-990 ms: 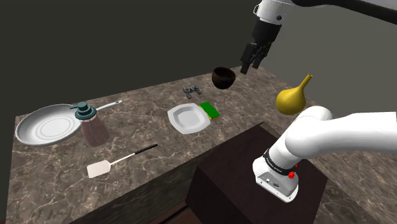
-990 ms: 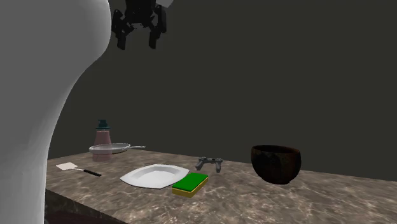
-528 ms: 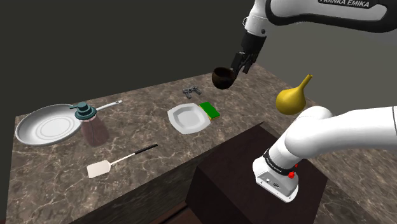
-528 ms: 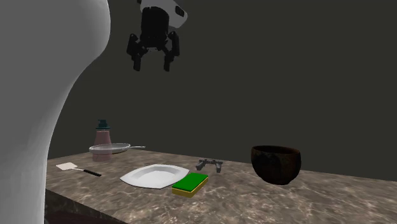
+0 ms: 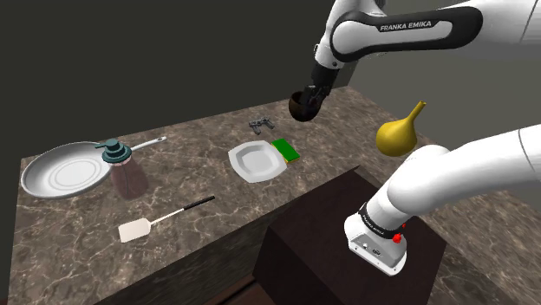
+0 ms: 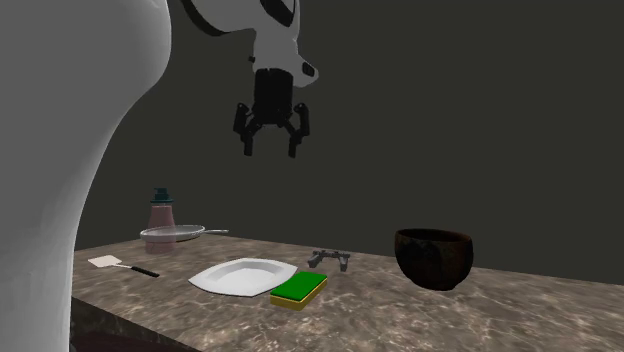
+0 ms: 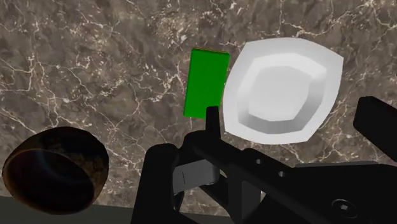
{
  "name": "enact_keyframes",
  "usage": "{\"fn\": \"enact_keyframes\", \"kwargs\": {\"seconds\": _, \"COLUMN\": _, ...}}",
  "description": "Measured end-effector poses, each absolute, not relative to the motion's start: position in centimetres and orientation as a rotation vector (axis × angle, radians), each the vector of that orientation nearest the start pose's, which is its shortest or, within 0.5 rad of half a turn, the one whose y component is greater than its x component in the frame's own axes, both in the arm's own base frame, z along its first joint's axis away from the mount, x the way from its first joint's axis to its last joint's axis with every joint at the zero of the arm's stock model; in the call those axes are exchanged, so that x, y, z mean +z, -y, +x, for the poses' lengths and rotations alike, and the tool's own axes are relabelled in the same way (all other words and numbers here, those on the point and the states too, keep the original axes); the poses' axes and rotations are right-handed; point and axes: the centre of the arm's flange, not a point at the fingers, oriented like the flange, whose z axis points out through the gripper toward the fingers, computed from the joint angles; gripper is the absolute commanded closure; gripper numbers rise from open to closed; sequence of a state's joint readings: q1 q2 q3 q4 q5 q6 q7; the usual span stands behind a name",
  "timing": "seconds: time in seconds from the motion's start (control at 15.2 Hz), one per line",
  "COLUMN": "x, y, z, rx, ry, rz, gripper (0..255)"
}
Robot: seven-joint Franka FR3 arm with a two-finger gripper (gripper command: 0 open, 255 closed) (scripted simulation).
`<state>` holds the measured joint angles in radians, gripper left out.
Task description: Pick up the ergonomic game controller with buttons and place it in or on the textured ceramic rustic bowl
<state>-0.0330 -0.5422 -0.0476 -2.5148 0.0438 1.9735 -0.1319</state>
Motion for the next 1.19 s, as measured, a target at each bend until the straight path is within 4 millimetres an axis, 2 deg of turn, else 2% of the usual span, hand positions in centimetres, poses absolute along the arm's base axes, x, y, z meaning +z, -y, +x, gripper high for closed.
{"fn": "enact_keyframes", "kwargs": {"seconds": 0.86, "x": 34.3, "y": 8.8, "z": 48.0, "rx": -0.092, "ry": 0.100, "rz": -3.085, "gripper": 0}}
{"fn": "enact_keyframes", "kwargs": {"seconds": 1.19, "x": 30.0, "y": 10.4, "z": 52.1, "rx": -0.123, "ry": 0.116, "rz": -3.089, "gripper": 0}}
